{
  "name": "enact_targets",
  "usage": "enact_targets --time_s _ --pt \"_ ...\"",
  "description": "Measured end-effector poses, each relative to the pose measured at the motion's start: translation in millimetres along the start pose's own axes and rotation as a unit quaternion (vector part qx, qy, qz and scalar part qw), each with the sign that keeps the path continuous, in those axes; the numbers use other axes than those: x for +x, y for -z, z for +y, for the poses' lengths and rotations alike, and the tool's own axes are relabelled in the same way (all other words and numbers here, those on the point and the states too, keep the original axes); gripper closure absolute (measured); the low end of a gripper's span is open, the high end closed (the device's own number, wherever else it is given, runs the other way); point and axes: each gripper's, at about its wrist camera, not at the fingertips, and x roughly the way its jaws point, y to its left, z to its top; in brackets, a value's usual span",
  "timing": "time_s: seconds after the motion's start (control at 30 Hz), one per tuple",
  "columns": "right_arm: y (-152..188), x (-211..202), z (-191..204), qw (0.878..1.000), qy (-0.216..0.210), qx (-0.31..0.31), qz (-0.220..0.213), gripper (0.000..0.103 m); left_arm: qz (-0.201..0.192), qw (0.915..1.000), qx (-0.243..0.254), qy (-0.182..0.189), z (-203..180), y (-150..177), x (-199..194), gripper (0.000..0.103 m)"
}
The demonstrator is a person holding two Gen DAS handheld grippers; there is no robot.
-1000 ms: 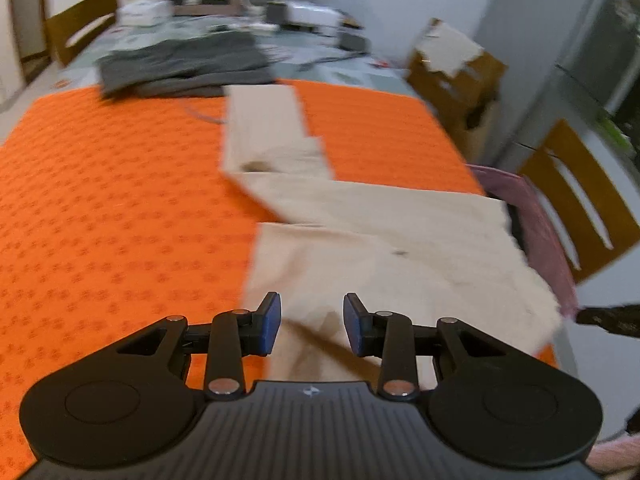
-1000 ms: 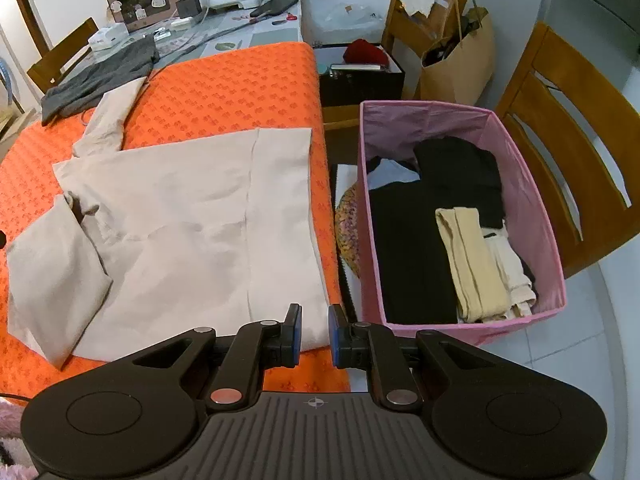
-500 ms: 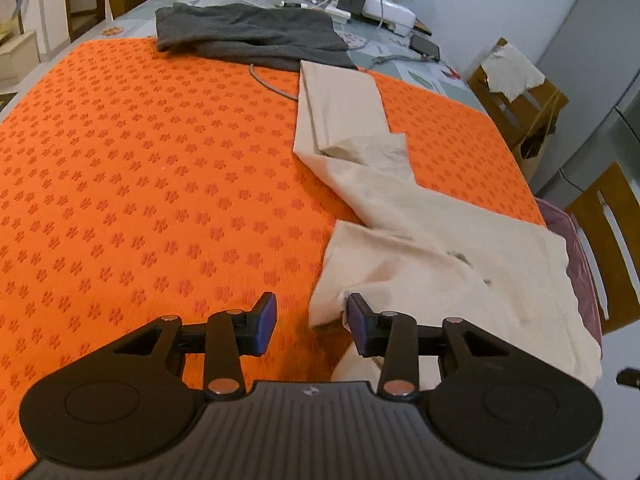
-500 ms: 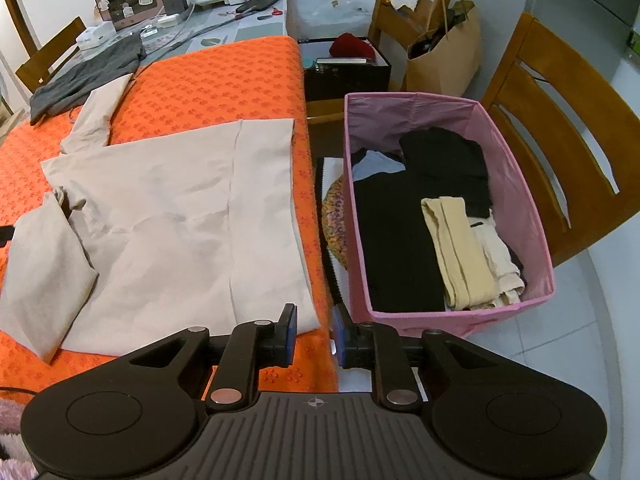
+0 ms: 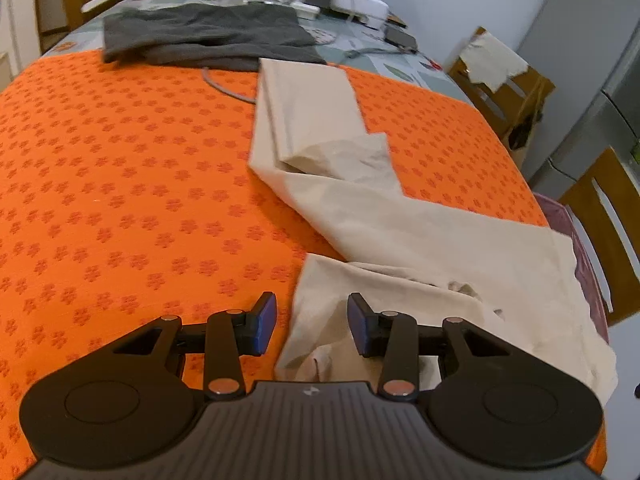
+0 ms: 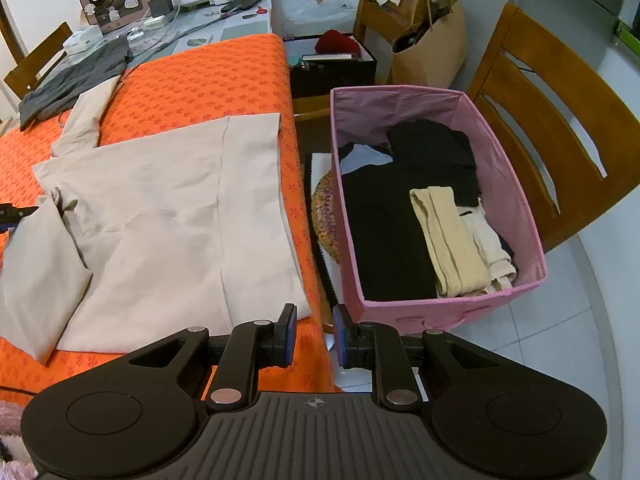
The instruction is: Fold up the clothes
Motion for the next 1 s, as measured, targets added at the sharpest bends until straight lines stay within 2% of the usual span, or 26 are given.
enact_targets --time_s 0.07,0.13,0.17,0.2,0.23,0.3,0.47,0.67,0.83,1.0 --pt "0.8 -1.2 -0.5 1.000 0.002 0.003 0.000 0.081 -0.007 0.9998 0.018 -0.007 -3.8 2.4 0.4 0.060" --pt "1.3 -1.7 -0.9 1.000 0.004 0.006 -0.001 0.081 -0.014 0.9990 0.037 -0.019 -5.9 5.7 -0.4 0.077" --pt "1.6 -2.0 -1.1 1.000 0.005 0.008 -0.001 0.081 -0.016 0.9987 0.043 -0.021 -5.7 7.1 -1.2 0.082" --pt "1.5 -2.0 -0.5 1.000 0.005 0.008 -0.001 0.081 -0.016 0.9989 0.041 -0.016 -3.8 7.8 -2.2 0.097" --pt "1.0 -2.4 0.3 1.000 0.006 0.007 -0.001 0.081 -0.014 0.9993 0.035 -0.009 -1.3 8.3 -3.2 0.098" --pt "-0.2 -2.4 3.3 1.000 0.004 0.006 -0.001 0.081 -0.019 0.9993 0.031 -0.006 2.1 9.4 -7.7 0.099" --pt "-5.8 -1.5 16.3 1.000 -0.004 -0.006 -0.003 0.081 -0.047 0.9985 0.011 -0.026 17.5 11.0 -37.2 0.100" --pt "-17.6 4.2 49.8 0.999 -0.023 -0.032 -0.004 0.081 -0.084 0.9928 -0.013 -0.084 58.4 7.4 -99.5 0.100" --pt "-25.9 10.9 94.4 0.997 -0.043 -0.058 -0.003 0.081 -0.099 0.9830 -0.031 -0.151 106.7 8.2 -154.3 0.100" --pt "-30.2 15.2 139.6 0.995 -0.059 -0.076 -0.003 0.081 -0.100 0.9628 -0.051 -0.246 167.4 9.5 -191.5 0.100"
